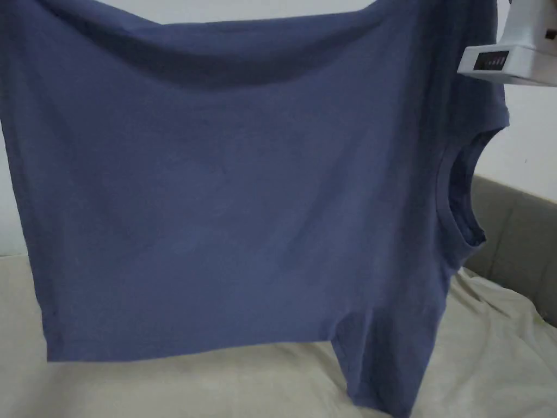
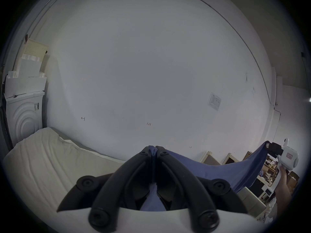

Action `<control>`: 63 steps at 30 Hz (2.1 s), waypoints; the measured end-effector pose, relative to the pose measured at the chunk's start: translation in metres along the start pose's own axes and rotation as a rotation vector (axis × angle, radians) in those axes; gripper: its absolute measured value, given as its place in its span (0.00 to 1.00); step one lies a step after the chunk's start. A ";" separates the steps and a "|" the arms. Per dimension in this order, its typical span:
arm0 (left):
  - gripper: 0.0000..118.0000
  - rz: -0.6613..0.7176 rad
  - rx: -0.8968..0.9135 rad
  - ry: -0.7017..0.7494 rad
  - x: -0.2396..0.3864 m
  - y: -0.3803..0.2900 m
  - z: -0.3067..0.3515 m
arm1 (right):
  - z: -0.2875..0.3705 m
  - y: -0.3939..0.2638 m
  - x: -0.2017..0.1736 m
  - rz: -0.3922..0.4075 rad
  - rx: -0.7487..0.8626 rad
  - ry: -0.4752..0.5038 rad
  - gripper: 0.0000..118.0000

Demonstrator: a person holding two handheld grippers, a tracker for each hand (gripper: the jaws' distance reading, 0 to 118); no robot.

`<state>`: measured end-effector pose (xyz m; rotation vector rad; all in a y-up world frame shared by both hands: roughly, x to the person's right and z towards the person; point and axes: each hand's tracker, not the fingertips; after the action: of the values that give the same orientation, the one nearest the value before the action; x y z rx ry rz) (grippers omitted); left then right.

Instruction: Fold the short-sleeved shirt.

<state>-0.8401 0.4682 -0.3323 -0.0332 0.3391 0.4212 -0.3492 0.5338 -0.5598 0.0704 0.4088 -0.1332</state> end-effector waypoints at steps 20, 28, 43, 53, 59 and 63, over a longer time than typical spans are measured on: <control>0.05 -0.143 -0.655 0.053 -0.114 -0.326 0.065 | 0.128 -0.364 0.048 0.047 -0.851 0.212 0.00; 0.05 -0.190 -0.711 -0.010 -0.128 -0.395 0.200 | 0.265 -0.393 0.087 0.049 -0.936 0.287 0.00; 0.05 -0.207 -0.820 -0.004 -0.133 -0.451 0.302 | 0.384 -0.442 0.148 0.254 -1.083 0.131 0.00; 0.06 -0.214 -0.925 0.022 -0.148 -0.486 0.305 | 0.377 -0.489 0.169 0.244 -1.207 0.012 0.00; 0.93 -0.297 -0.953 0.161 -0.151 -0.501 0.313 | 0.383 -0.491 0.168 0.159 -1.197 0.062 0.95; 0.93 -0.262 -0.839 0.164 -0.152 -0.486 0.333 | 0.392 -0.475 0.169 0.048 -1.096 0.037 0.94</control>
<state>-0.6679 -0.0015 0.0139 -0.9260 0.2943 0.2764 -0.1105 0.0074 -0.2884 -0.9969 0.4713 0.1520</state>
